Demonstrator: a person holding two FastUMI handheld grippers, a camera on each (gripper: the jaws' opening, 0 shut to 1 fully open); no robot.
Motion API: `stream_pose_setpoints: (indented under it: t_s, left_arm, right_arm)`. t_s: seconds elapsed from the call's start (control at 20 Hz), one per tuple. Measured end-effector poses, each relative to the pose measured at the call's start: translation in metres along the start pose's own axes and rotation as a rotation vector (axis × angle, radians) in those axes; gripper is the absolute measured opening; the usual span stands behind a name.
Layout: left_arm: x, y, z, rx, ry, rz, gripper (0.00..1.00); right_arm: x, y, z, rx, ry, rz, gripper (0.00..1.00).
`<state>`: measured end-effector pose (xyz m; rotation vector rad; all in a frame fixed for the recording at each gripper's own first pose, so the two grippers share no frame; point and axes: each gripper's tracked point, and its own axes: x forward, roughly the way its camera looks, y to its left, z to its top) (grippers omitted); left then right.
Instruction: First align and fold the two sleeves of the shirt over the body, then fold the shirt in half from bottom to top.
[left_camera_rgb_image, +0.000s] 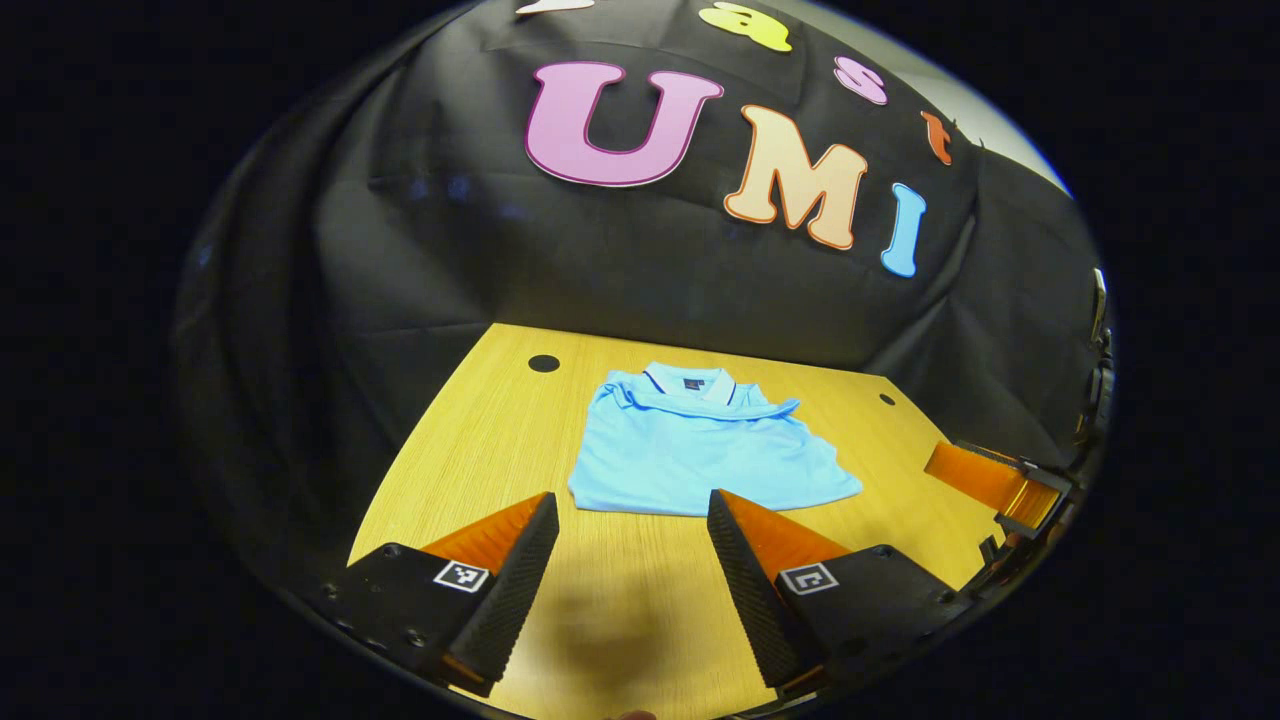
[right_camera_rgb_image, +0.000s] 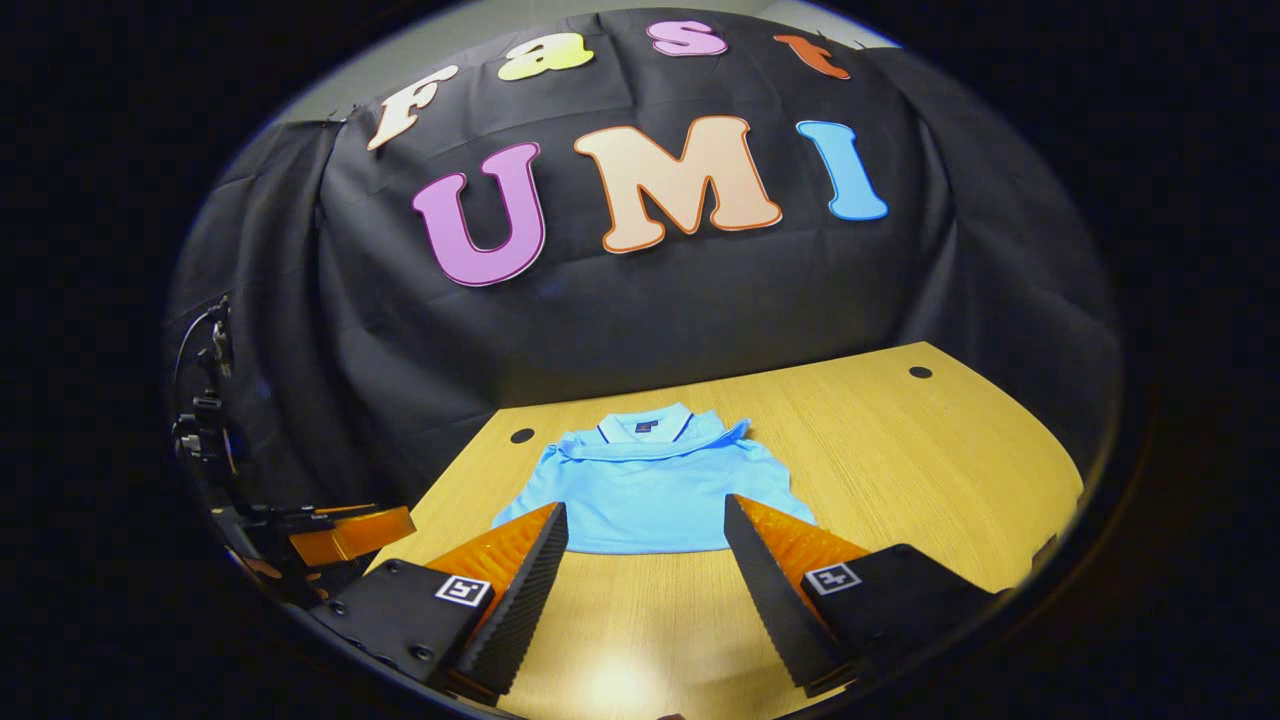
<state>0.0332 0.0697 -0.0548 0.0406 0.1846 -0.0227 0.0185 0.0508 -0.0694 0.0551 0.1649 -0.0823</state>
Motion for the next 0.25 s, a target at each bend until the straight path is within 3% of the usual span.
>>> stream_pose_setpoints:
  t_s: [0.25]
  left_arm:
    - [0.003,-0.016,-0.002,-0.028,0.0,-0.032,0.89]
  right_arm:
    - [-0.012,-0.012,-0.006,-0.01,0.008,-0.021,0.92]
